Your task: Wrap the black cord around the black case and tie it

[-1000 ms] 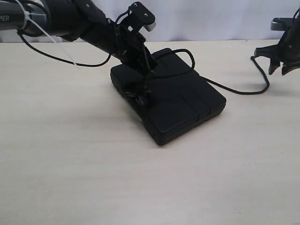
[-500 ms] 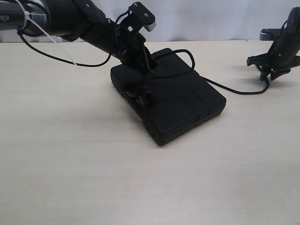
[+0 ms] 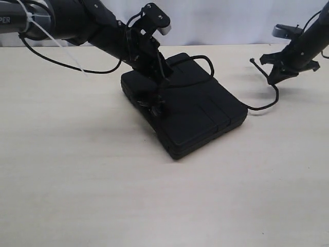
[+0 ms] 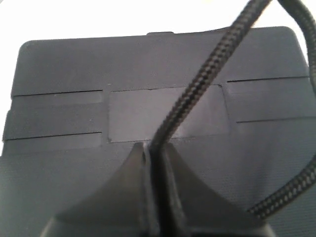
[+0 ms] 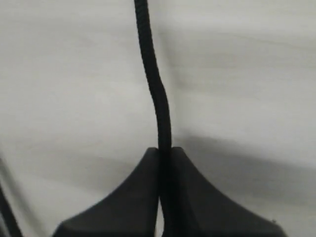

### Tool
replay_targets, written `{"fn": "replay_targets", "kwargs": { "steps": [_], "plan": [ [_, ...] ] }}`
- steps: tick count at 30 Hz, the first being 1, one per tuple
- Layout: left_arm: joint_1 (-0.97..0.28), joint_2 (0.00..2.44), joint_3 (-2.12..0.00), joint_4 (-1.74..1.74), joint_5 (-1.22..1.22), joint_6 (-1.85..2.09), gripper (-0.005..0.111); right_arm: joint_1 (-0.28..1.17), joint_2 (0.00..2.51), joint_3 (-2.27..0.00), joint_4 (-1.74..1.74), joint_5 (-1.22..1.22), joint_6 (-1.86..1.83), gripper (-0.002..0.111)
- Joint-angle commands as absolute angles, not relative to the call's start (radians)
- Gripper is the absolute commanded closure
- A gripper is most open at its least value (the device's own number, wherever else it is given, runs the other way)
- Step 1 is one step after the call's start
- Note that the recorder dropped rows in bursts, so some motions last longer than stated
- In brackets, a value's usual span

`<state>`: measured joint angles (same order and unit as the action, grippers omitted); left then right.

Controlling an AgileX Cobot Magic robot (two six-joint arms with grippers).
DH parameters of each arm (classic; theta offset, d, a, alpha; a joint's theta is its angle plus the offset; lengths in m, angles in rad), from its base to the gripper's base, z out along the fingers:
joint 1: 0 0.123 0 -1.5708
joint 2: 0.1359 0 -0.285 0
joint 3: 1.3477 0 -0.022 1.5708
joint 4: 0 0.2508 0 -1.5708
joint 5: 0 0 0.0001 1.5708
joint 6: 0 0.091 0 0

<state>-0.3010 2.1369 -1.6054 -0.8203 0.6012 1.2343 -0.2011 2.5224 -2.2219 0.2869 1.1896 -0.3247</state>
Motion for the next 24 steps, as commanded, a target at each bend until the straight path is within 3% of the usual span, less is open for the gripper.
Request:
{"fn": "replay_targets", "kwargs": {
  "steps": [1,5,7,10,16,24],
  "plan": [
    [-0.304,2.135,-1.605,-0.828,0.654,1.235,0.107,-0.205,2.357,-2.031,0.506,1.155,-0.559,0.104],
    [-0.302,2.135,-1.605,-0.865,0.690,1.235,0.107,-0.205,2.095,-1.604,0.666,0.922,-0.913,0.104],
    [-0.296,2.135,-1.605,-0.932,0.740,1.297,0.107,-0.205,1.945,-1.342,0.891,0.842,-1.272,0.104],
    [-0.270,2.135,-1.605,-1.027,0.826,1.366,0.107,-0.205,1.871,-1.199,1.046,0.838,-1.572,0.104],
    [-0.152,2.156,-1.607,-1.180,0.980,1.444,0.107,-0.186,1.834,-1.099,1.081,0.925,-1.862,0.104],
    [-0.147,2.195,-1.610,-1.246,1.049,1.493,0.107,-0.070,1.835,-1.099,1.065,0.877,-1.944,0.104]
  ]
}}
